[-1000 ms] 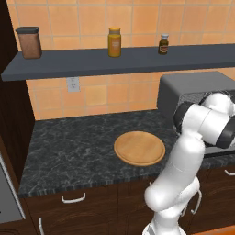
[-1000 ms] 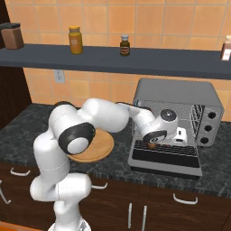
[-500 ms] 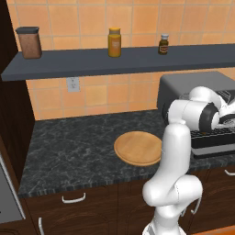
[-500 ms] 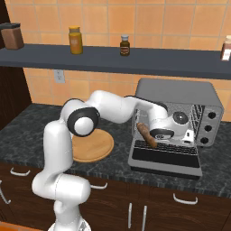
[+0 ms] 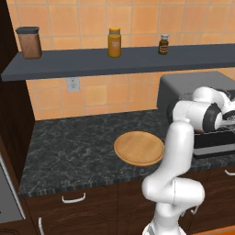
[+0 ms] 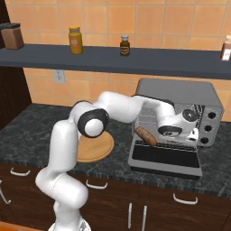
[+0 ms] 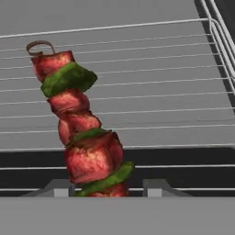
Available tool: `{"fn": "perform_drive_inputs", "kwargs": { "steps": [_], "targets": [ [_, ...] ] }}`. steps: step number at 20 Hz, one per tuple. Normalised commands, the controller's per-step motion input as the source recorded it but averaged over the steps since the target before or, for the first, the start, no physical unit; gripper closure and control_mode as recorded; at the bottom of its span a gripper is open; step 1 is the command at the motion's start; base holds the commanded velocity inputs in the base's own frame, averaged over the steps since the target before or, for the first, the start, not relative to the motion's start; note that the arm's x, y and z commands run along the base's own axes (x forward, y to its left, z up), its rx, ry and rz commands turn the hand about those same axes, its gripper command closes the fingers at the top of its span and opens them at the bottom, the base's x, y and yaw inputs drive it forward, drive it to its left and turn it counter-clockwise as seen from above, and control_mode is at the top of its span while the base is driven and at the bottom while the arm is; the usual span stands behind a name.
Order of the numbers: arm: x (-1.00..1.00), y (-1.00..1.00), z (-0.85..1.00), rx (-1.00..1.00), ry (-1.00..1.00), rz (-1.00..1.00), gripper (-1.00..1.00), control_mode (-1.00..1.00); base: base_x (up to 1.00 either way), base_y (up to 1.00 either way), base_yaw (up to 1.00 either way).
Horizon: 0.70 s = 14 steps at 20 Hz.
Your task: Pick up the kebab skewer and baguette bread, and place them inside the toaster oven. Close the toaster oven door and start by setting the timer.
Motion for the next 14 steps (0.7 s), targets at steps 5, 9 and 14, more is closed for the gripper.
{"fn": "perform_drive_inputs", "kwargs": {
  "steps": [5, 9, 14],
  "targets": [
    [-0.32, 0.01, 0.04, 0.0, -0.02, 0.0, -1.0, -1.0, 0.0, 0.0, 0.0],
    [-0.6, 0.0, 0.24, 0.0, -0.02, -0.01, -1.0, -1.0, 0.0, 0.0, 0.0],
    [-0.88, 0.24, 0.13, 0.0, 0.0, -0.15, -1.0, -1.0, 0.0, 0.0, 0.0]
  ]
}}
